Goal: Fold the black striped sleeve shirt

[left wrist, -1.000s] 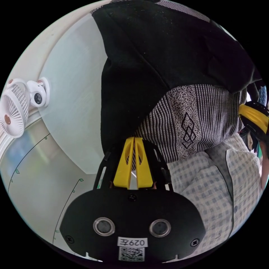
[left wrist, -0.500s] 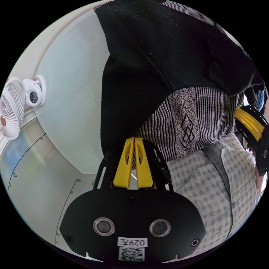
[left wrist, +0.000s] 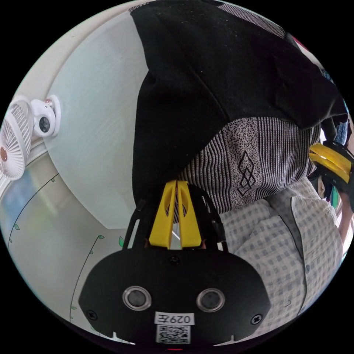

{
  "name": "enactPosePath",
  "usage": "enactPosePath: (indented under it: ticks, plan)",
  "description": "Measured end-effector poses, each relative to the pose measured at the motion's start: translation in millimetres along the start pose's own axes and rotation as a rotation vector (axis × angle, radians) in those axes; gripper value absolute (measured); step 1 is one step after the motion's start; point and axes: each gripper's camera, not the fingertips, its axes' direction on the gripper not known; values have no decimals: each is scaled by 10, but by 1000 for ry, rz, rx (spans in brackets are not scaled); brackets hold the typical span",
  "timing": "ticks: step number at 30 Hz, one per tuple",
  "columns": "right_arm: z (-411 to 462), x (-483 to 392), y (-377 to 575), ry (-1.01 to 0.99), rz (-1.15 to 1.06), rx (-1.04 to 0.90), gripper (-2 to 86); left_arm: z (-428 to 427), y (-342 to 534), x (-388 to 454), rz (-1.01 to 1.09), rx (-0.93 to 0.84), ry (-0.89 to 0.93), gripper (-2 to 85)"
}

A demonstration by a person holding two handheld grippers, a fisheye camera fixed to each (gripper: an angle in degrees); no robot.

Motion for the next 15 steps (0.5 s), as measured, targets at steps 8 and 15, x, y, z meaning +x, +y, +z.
enactPosePath:
  ticks: [8, 15]
  plan:
    - [-1436, 881, 898, -62, 245, 447, 129, -129, 119, -270, 25, 1, -10, -10]
    - [-1567, 931, 853, 64, 204, 331, 112, -236, 190, -531, 124, -48, -10, -10]
